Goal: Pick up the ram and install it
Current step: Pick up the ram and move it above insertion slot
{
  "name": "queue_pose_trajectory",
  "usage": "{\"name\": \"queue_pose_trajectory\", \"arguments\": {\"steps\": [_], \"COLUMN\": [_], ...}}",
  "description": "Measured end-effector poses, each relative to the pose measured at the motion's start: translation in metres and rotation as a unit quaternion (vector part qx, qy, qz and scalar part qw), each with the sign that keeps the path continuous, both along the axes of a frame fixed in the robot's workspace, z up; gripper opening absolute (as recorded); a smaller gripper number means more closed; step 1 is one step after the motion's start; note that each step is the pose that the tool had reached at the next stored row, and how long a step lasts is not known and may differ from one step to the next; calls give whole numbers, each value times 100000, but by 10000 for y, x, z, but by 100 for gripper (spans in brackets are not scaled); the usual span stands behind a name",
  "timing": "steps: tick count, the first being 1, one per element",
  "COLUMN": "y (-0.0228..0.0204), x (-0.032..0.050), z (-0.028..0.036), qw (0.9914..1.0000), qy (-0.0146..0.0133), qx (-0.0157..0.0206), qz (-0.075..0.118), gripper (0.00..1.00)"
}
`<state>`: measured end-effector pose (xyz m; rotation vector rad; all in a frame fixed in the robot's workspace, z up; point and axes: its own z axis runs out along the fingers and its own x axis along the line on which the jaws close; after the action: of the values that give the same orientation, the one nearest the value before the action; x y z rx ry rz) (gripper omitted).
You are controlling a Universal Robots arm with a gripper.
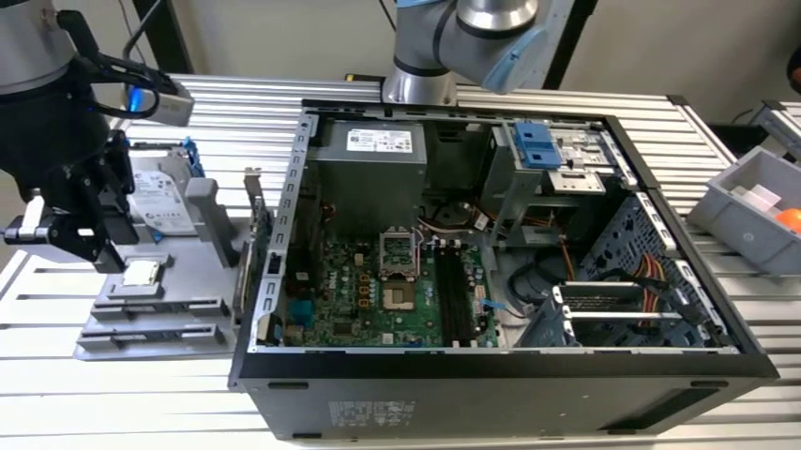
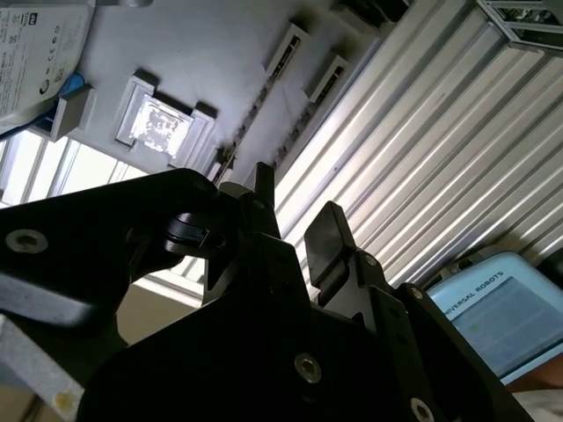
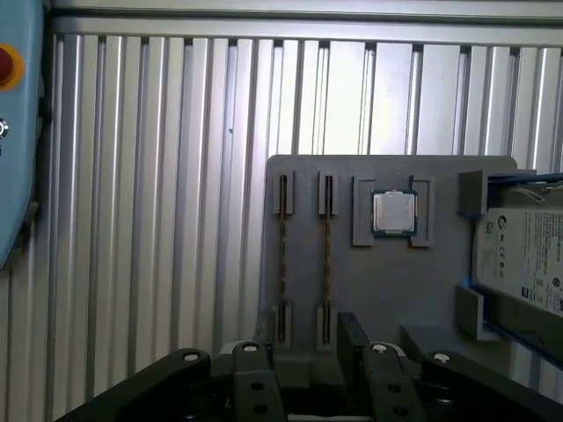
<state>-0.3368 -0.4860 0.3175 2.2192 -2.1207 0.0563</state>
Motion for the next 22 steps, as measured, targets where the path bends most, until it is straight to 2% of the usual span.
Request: {"name": "queue_pose_trajectory", "arguments": {"steps": [10, 22], "y": [0, 0], "x": [0, 0], "z": [-49, -93], "qw": [99999, 99997], "qy": [268, 526], "qx": [-318, -478], "qz": [0, 0], "gripper": [0, 0]}}
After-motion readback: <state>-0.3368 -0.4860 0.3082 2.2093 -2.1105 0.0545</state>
